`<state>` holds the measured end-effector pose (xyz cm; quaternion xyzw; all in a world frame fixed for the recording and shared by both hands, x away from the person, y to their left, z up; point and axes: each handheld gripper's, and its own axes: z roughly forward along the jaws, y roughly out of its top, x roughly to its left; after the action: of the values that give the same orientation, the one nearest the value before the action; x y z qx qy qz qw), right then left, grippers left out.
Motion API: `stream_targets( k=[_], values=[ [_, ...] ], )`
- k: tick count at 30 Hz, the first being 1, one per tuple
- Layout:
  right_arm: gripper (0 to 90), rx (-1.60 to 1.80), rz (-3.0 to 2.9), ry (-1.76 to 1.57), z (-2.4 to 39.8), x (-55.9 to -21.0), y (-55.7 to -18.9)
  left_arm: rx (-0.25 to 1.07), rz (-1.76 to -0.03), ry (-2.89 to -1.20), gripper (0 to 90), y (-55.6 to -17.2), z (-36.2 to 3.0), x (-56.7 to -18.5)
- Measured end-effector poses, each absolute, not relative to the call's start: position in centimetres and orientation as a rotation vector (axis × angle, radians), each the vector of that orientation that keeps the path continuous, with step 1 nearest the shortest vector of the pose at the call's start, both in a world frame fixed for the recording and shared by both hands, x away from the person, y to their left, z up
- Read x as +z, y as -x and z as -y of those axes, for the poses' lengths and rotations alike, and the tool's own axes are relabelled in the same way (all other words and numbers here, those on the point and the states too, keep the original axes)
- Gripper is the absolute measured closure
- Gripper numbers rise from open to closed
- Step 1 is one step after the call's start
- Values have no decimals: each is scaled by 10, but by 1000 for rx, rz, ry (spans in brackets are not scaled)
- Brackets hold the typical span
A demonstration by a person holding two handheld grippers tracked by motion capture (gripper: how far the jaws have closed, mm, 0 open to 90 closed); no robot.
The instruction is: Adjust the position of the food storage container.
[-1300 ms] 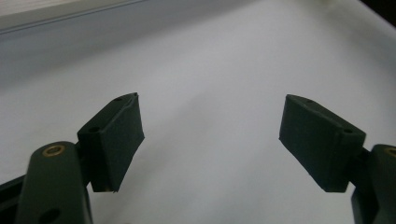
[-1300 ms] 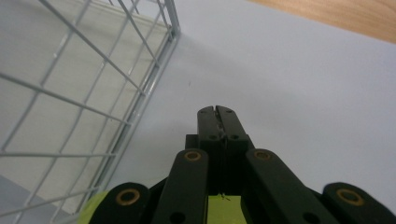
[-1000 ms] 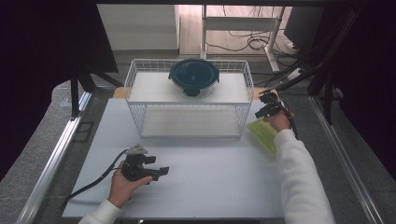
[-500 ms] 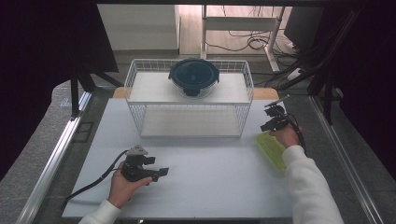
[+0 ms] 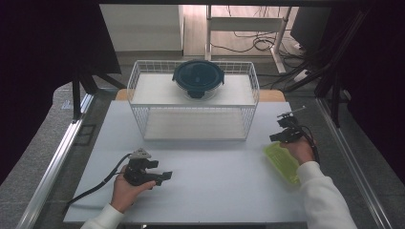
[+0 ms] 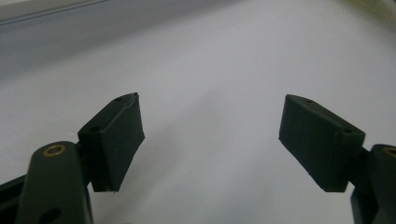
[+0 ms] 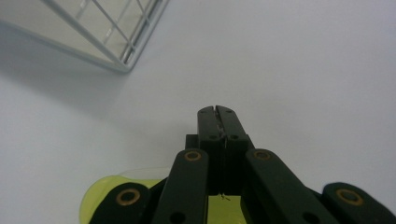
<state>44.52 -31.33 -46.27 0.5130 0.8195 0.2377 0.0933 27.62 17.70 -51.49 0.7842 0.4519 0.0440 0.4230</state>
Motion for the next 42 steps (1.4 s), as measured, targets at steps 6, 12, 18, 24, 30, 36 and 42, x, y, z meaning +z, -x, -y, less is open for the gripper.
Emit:
stream_targets(
  k=[6,12,18,24,30,36,42],
  values=[
    [886,788,-2331,-1513,334,-443,-439,116,-1135,-1964,214,-276,-177,-515],
    [886,739,-2288,-1542,352,-443,-443,116,-1135,-1964,213,-276,-178,-515],
    [886,622,-2279,-1577,364,-455,-454,112,-1136,-1963,213,-276,-178,-515],
    [886,487,-2319,-1552,366,-462,-450,110,-1134,-1964,213,-276,-178,-516],
    [887,470,-2463,-1445,352,-469,-441,99,-1135,-1965,214,-277,-177,-517],
    [887,484,-2565,-1315,328,-472,-427,93,-1136,-1961,214,-277,-177,-517],
    [887,490,-2651,-1175,298,-475,-412,91,-1135,-1965,215,-277,-176,-518]
  ],
)
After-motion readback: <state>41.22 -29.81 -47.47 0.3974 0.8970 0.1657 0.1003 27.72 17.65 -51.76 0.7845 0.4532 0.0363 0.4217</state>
